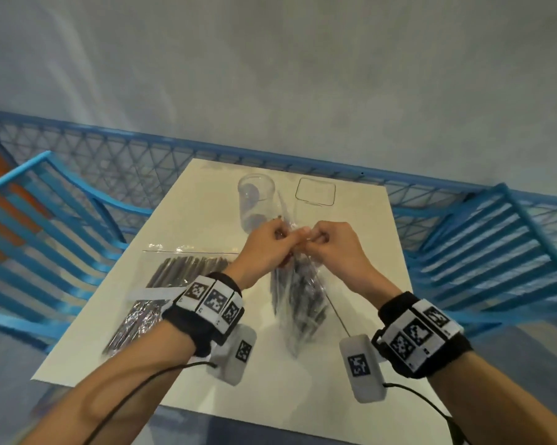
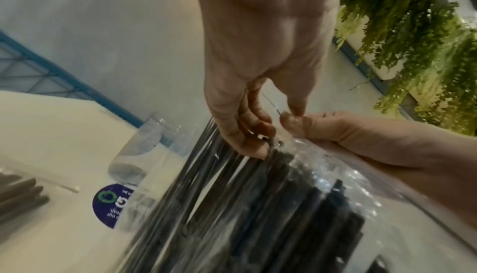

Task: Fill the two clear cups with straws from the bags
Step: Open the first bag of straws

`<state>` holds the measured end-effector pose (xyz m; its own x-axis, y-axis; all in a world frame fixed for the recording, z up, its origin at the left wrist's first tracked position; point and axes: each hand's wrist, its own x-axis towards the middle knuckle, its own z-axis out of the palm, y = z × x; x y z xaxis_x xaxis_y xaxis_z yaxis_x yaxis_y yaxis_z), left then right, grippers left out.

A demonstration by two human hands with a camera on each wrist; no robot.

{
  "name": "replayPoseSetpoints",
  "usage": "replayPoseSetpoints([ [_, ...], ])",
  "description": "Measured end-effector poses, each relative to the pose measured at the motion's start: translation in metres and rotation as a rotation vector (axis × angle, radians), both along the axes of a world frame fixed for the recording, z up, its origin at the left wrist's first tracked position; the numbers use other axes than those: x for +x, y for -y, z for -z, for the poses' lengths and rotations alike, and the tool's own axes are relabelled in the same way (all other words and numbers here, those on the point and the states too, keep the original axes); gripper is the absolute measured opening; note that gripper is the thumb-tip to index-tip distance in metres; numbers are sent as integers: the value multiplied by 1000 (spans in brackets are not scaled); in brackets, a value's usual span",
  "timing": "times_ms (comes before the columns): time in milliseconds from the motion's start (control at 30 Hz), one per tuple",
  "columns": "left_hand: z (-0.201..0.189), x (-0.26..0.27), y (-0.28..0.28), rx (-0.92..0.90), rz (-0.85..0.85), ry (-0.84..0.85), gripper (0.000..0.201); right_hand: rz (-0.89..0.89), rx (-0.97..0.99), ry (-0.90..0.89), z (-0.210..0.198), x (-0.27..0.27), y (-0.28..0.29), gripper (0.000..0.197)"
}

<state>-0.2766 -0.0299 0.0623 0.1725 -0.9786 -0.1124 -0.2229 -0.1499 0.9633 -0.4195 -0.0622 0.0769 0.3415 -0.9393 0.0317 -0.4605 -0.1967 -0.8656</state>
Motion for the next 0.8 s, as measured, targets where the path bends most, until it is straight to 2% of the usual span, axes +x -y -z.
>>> replayPoseSetpoints([
  [100,0,8,2,7,-44,-42,25,-75,191,164,1,-3,-1,14],
  [267,-14,17,8,-6,43,-53,10,-116,335,283,-1,-4,-1,22],
  [367,-13,15,13,11,55,-159,13,-6,319,308,-1,-2,-2,20],
  [433,-11,12,16,21,38,-157,12,81,267,300,1,1,-1,17],
  [533,-11,11,20,75,30,-120,32,143,181,256,4,3,-1,18],
  [567,-12,11,20,82,40,-132,34,131,171,235,3,4,-2,18],
  [700,-17,12,20,39,91,-142,7,49,243,307,1,5,-3,12],
  [800,-19,16,22,62,46,-330,17,86,248,294,2,5,-1,19],
])
